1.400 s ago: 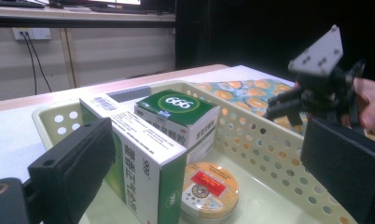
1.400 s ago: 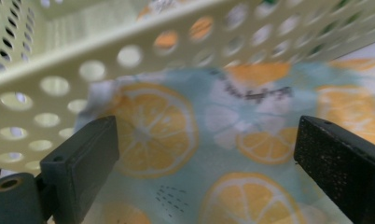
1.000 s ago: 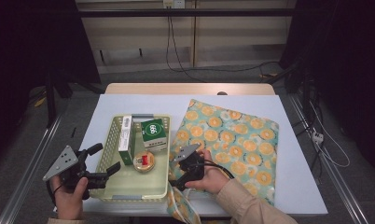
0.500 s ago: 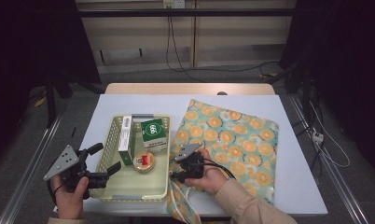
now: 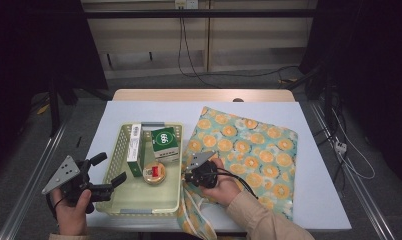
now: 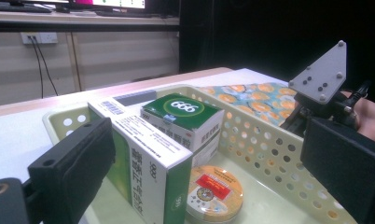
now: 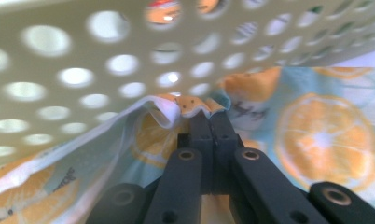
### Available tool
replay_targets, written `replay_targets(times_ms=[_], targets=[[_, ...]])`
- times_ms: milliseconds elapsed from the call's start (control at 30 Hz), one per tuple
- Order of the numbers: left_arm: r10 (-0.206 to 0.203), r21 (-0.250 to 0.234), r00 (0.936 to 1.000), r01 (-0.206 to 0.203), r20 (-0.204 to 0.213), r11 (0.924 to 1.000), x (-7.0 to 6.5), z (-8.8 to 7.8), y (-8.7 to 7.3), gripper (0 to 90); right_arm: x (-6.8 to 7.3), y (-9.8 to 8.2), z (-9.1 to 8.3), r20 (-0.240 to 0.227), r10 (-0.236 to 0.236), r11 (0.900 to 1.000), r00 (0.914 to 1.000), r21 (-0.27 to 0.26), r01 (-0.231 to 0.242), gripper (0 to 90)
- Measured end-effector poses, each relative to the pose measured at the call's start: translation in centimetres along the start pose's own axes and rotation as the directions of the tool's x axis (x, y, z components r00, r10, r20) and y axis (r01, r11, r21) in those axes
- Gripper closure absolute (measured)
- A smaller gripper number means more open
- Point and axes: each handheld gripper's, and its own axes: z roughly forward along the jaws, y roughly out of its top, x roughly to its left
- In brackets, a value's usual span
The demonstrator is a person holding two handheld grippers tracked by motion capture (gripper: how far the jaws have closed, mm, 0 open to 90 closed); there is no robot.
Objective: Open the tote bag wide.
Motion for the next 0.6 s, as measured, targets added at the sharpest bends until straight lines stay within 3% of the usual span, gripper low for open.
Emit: replay_targets(times_ms=[167, 233, 300, 467, 600], targets=[[0.008, 0.007, 1.0, -0.008, 0.005, 0.9999, -0.1, 0.2, 0.0, 3.0, -1.6, -0.3, -0.7, 0.077, 0.005, 1.0, 0.9971, 0.028, -0.007, 90.0], [0.006, 0.006, 1.0, -0.006, 0.005, 1.0, -0.1, 0.2, 0.0, 3.0, -2.8, -0.8, -1.1, 0.084, 0.05, 0.999, 0.9952, 0.017, -0.052, 90.0], [0.007, 0.009, 0.9999, -0.007, 0.01, 0.9999, -0.2, 0.3, -0.1, 3.0, -3.9, -1.2, -1.5, 0.116, 0.063, 0.998, 0.9912, 0.02, -0.066, 90.0], [0.01, 0.008, 0.9999, -0.01, 0.011, 0.9999, -0.2, 0.3, 0.0, 3.0, -7.1, -2.2, -2.4, 0.193, 0.128, 0.992, 0.9728, -0.006, -0.13, 90.0], [0.005, 0.007, 1.0, -0.005, 0.008, 1.0, 0.0, 0.3, 0.0, 3.0, -9.9, -2.5, -3.3, 0.242, 0.203, 0.979, 0.949, -0.061, -0.193, 90.0]])
